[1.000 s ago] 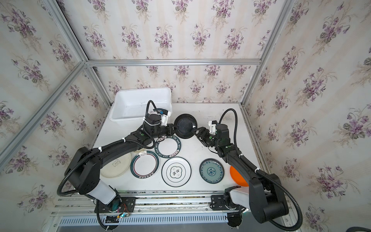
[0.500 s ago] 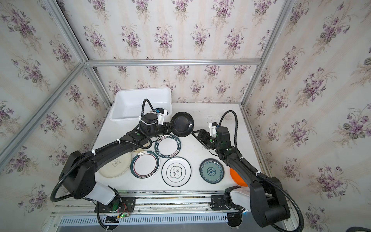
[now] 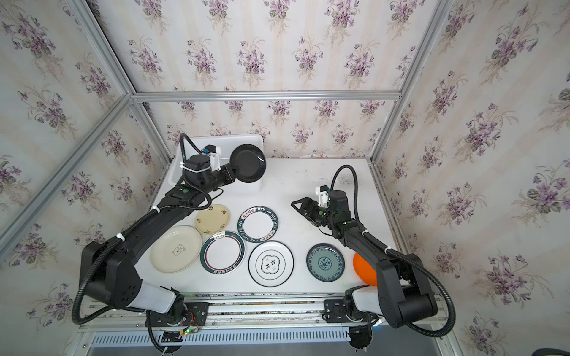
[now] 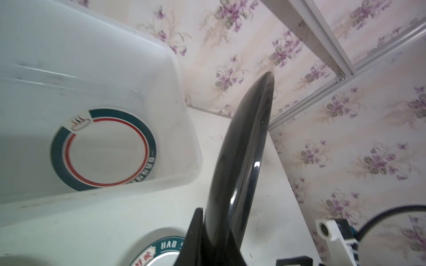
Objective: Place the plates into the plastic bin on the countertop
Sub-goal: Place the plate in the plastic bin.
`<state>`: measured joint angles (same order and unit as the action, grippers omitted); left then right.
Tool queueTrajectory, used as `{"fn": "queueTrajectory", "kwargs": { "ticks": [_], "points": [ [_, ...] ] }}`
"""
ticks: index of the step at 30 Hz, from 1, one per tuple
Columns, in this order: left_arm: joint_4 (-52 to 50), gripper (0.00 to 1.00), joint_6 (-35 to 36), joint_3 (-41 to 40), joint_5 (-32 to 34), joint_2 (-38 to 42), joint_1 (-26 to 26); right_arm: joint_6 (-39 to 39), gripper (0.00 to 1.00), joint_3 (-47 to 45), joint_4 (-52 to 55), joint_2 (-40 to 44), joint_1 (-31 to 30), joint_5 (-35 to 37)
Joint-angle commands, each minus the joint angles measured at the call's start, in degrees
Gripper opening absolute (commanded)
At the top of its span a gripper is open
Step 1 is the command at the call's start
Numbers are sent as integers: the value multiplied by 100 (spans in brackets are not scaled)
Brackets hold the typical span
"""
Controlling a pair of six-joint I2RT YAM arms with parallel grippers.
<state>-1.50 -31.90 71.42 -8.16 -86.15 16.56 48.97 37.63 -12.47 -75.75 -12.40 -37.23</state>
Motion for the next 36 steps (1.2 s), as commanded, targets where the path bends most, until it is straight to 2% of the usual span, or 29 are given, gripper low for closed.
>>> {"fn": "queueTrajectory", "kwargs": {
  "ticks": [1,7,15,22,36],
  "points": [
    [-223,0,320,435,393,-184,-308,-285,89,232,160,-37,-8,-34],
    [-867,0,790,1582,847,-1129,-720,-667,88,403,643,49,-2,145],
    [-1736,0,821,2939,228,-2506,-935,-1047,89,399,1259,492,1,767],
    [-2137,0,1134,3413,469,-3095,-920,-1301,88,353,1792,734,1,1162],
    [-2801,0,1406,4444,26,-4252,-923,-1452,88,210,1908,805,1,1464]
  ]
}}
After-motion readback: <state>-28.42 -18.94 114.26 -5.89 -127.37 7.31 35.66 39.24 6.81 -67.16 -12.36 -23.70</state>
